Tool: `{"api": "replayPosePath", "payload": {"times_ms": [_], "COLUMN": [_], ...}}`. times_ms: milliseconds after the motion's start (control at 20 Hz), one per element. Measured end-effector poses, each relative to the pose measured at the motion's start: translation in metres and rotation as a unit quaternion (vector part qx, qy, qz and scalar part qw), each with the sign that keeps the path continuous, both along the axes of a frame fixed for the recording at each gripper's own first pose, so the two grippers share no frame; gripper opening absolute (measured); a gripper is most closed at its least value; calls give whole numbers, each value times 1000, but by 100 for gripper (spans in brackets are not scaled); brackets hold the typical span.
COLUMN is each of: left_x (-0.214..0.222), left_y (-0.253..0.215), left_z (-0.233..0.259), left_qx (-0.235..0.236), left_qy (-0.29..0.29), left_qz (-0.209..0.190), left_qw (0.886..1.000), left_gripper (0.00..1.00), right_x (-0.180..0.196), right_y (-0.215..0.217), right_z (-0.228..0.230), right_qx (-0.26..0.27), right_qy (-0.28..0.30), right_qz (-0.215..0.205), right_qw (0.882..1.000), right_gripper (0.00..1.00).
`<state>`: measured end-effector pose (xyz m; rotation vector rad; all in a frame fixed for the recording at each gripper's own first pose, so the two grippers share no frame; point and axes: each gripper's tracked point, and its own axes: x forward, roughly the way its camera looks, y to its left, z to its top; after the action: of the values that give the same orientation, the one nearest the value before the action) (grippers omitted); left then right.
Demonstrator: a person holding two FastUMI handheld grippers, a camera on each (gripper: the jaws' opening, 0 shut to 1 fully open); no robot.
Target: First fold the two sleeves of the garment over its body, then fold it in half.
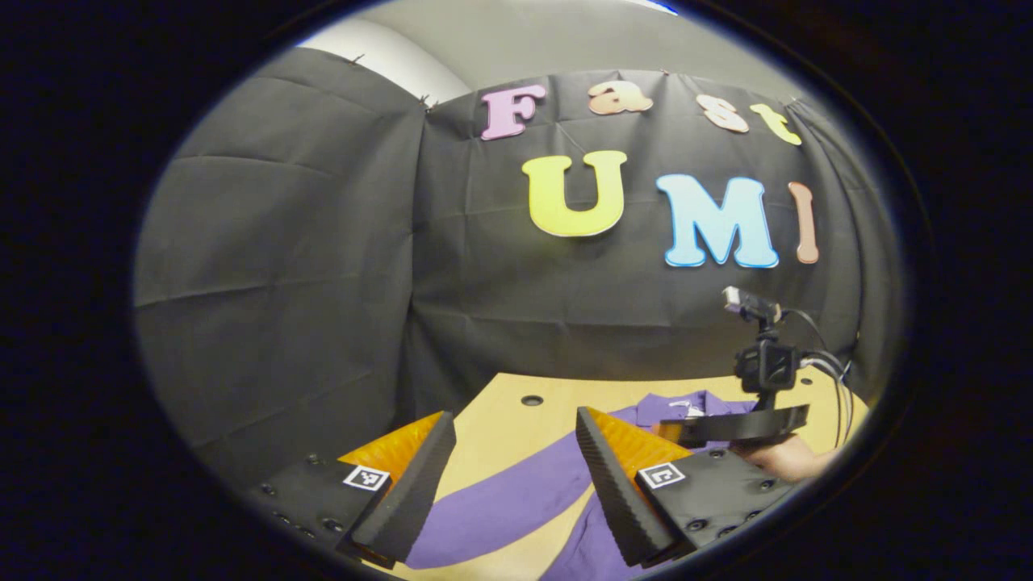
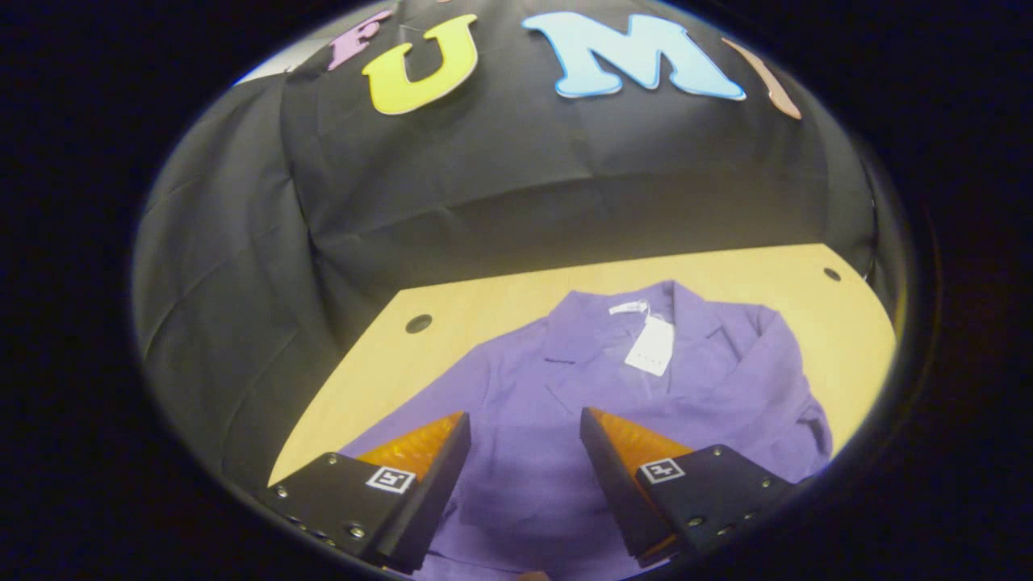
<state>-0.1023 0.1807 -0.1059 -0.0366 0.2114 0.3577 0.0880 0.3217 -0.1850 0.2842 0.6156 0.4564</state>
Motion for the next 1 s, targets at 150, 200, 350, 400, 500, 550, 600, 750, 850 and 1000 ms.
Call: {"api": "replayPosePath", "payload": {"times_ms": [150, 200, 350, 400, 500, 550, 600, 750, 850, 1000], "left_x": [2, 1, 0, -3, -6, -9, -13, -33, -51, -77], "left_y": [11, 18, 32, 38, 47, 52, 56, 71, 83, 98], "left_z": [-33, -44, -71, -77, -91, -98, -105, -133, -156, -180], "left_qx": [-31, -38, -44, -46, -51, -55, -62, -90, -106, -125], "left_qy": [30, 42, 63, 69, 82, 90, 95, 128, 155, 190], "left_qz": [25, 37, 68, 77, 100, 114, 126, 174, 215, 260], "left_qw": [999, 998, 995, 994, 990, 988, 986, 972, 958, 938], "left_gripper": [95, 94, 94, 94, 94, 94, 97, 97, 94, 100], "right_x": [-8, -10, -20, -22, -26, -29, -31, -40, -44, -47], "right_y": [-23, -32, -58, -68, -83, -89, -95, -108, -111, -115], "right_z": [29, 40, 71, 81, 98, 104, 112, 120, 119, 114], "right_qx": [-19, -24, -38, -44, -53, -56, -61, -69, -74, -79], "right_qy": [-50, -66, -116, -132, -158, -169, -181, -200, -202, -196], "right_qz": [4, 5, 1, -2, -9, -12, -14, -16, -6, 6], "right_qw": [999, 998, 993, 990, 986, 984, 982, 977, 977, 977], "right_gripper": [85, 85, 85, 85, 85, 85, 85, 85, 85, 85]}}
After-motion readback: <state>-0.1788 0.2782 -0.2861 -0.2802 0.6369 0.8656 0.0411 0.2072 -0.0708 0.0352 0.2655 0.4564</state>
